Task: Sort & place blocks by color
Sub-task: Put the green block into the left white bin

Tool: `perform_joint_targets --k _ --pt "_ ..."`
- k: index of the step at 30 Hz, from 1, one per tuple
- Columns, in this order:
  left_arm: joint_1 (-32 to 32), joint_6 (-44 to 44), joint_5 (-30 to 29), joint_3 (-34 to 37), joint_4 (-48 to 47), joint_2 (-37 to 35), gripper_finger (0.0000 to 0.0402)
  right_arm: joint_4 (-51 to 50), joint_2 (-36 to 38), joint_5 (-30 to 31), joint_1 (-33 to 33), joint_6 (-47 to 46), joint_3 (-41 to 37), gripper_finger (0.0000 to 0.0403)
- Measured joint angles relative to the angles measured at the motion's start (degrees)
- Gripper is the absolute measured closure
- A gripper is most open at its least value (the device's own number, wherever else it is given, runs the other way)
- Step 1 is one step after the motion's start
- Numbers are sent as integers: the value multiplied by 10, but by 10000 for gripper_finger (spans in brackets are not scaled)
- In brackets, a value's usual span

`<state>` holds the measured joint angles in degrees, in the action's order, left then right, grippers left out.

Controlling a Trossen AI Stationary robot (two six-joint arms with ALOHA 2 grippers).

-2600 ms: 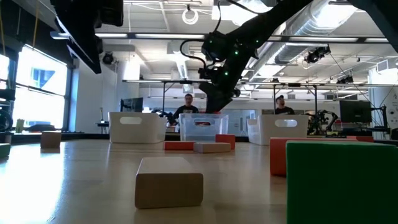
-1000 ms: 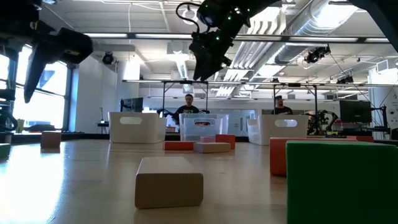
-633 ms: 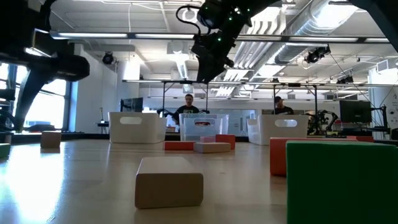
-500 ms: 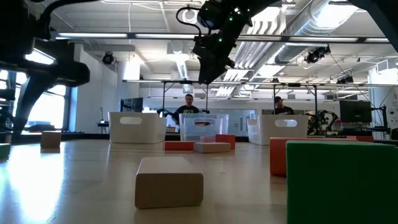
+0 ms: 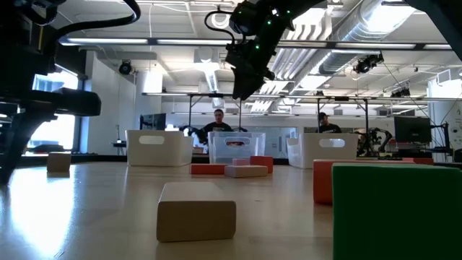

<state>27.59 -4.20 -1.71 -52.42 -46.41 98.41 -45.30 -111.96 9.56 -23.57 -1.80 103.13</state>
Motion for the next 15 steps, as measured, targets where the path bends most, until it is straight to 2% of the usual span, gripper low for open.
perform_joint_targets --k 6,12,15 --pt "-21 39 32 0 -2 -1 334 -1 0 -16 0 -5 0 232" --pt "-39 62 34 2 1 -8 335 -41 0 -64 0 21 0 254" --pt "-49 66 10 -1 2 -19 335 -71 0 -66 0 18 0 261"
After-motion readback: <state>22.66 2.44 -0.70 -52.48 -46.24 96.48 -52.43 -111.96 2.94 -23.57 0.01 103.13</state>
